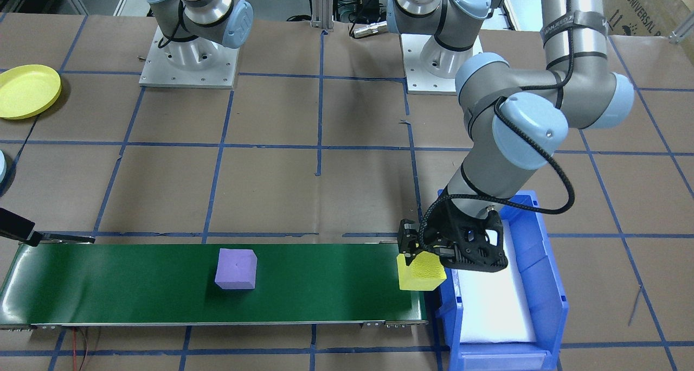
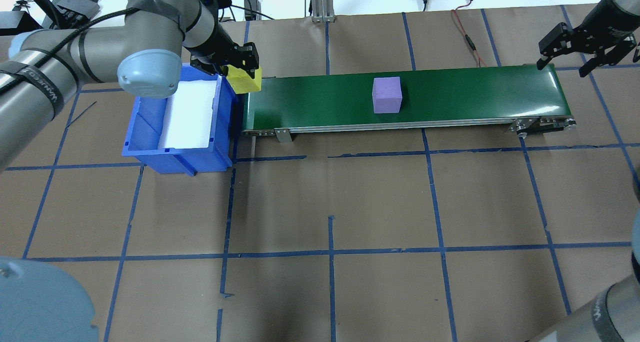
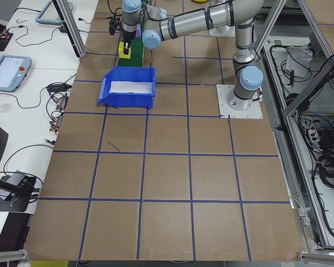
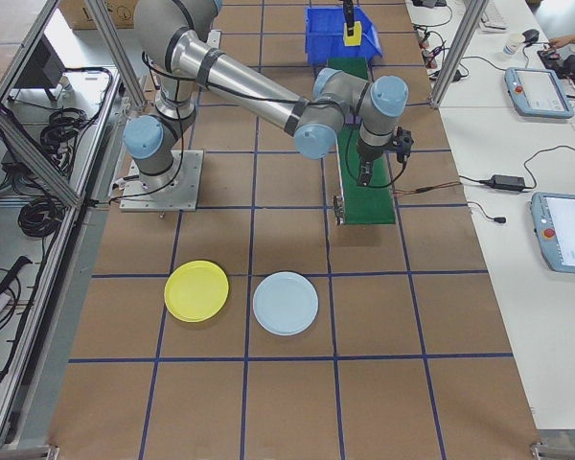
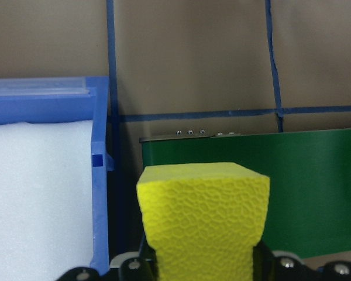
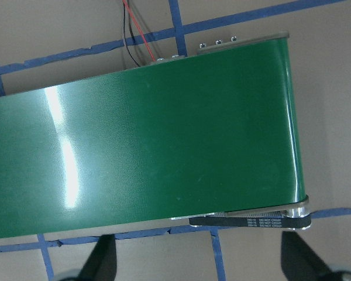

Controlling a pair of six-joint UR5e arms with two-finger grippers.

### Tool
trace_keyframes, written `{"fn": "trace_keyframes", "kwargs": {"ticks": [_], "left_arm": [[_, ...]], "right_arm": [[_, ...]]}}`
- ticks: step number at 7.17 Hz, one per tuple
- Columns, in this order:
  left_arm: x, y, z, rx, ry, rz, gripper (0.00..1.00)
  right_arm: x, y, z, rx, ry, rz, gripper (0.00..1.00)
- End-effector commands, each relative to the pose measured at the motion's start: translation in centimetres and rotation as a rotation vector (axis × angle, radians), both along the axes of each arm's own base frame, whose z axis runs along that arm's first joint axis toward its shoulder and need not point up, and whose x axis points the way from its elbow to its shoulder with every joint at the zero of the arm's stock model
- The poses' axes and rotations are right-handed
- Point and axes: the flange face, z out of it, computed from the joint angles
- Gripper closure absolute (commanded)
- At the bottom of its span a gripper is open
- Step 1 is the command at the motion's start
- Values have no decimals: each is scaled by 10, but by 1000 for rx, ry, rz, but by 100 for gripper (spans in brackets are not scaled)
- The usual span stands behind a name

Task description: Move block left to right into plate

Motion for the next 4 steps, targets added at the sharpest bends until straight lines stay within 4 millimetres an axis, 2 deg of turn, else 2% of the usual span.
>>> {"fn": "trace_keyframes", "kwargs": {"ticks": [1, 2, 3, 4], "left_arm": [[-27, -2, -33, 36, 5, -1, 41], [-27, -1, -42, 53, 4, 1, 0], [-26, -2, -40, 44, -1, -3, 0], [-26, -3, -8, -10, -4, -6, 0]], "right_arm": [[0, -3, -1, -18, -9, 1, 0], [3, -8, -1, -58, -39, 3, 0], [3, -9, -1, -58, -39, 3, 0], [3, -9, -1, -58, -39, 3, 0]]}}
